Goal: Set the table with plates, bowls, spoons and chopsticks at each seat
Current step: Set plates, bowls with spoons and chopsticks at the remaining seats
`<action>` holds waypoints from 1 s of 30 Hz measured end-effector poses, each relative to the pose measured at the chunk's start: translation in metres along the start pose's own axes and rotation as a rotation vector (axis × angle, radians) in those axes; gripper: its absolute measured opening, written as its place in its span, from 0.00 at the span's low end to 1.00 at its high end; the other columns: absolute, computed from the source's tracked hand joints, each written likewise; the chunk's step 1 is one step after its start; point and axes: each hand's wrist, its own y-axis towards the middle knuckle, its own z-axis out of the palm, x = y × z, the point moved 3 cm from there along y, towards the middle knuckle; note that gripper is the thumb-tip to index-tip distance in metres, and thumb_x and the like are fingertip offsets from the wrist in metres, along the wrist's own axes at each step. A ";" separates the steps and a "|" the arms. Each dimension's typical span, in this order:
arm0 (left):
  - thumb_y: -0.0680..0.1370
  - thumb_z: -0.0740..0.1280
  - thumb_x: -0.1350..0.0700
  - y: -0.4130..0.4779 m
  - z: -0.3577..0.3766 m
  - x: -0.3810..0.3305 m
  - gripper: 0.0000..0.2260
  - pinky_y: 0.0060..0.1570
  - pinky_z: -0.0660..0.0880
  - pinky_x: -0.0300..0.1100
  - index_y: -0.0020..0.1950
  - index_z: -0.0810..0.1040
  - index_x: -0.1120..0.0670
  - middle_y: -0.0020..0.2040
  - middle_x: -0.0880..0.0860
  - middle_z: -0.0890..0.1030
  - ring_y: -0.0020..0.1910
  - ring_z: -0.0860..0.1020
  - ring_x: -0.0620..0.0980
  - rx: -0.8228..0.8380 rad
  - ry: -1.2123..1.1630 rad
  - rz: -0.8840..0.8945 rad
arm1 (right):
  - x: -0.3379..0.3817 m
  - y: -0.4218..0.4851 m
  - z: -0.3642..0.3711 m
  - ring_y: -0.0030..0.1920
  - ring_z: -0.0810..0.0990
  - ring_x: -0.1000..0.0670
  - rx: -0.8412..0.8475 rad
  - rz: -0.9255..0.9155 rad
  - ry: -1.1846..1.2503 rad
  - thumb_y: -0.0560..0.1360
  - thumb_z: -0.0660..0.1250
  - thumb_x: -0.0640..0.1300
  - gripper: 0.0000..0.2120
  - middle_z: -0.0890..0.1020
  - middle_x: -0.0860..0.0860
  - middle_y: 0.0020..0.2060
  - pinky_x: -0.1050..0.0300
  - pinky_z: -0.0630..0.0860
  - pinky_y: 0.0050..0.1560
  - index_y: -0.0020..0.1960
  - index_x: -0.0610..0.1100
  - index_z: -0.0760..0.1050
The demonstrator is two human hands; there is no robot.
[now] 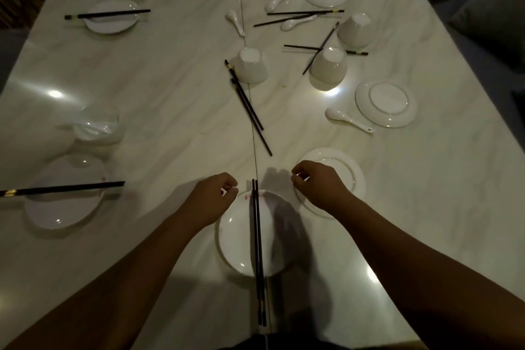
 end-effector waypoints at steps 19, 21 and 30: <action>0.73 0.68 0.42 0.167 -0.006 0.027 0.38 0.66 0.51 0.72 0.75 0.46 0.36 0.77 0.43 0.38 0.76 0.39 0.57 0.141 0.363 -0.278 | 0.069 0.229 -0.022 0.69 0.62 0.34 -0.081 -0.169 -0.059 0.74 0.68 0.50 0.35 0.57 0.41 0.72 0.44 0.62 0.69 0.76 0.49 0.54; 0.73 0.69 0.43 0.170 -0.007 0.027 0.40 0.65 0.49 0.73 0.74 0.45 0.35 0.77 0.42 0.36 0.76 0.37 0.57 0.160 0.338 -0.290 | 0.087 0.255 -0.018 0.70 0.60 0.35 -0.121 -0.189 -0.034 0.74 0.68 0.52 0.37 0.54 0.42 0.73 0.42 0.61 0.70 0.76 0.50 0.53; 0.71 0.70 0.41 0.171 -0.007 0.028 0.40 0.65 0.46 0.74 0.73 0.46 0.32 0.77 0.40 0.36 0.76 0.37 0.56 0.144 0.279 -0.303 | 0.118 0.338 -0.001 0.70 0.57 0.32 -0.123 -0.216 -0.219 0.72 0.63 0.62 0.34 0.50 0.48 0.75 0.36 0.64 0.64 0.73 0.58 0.54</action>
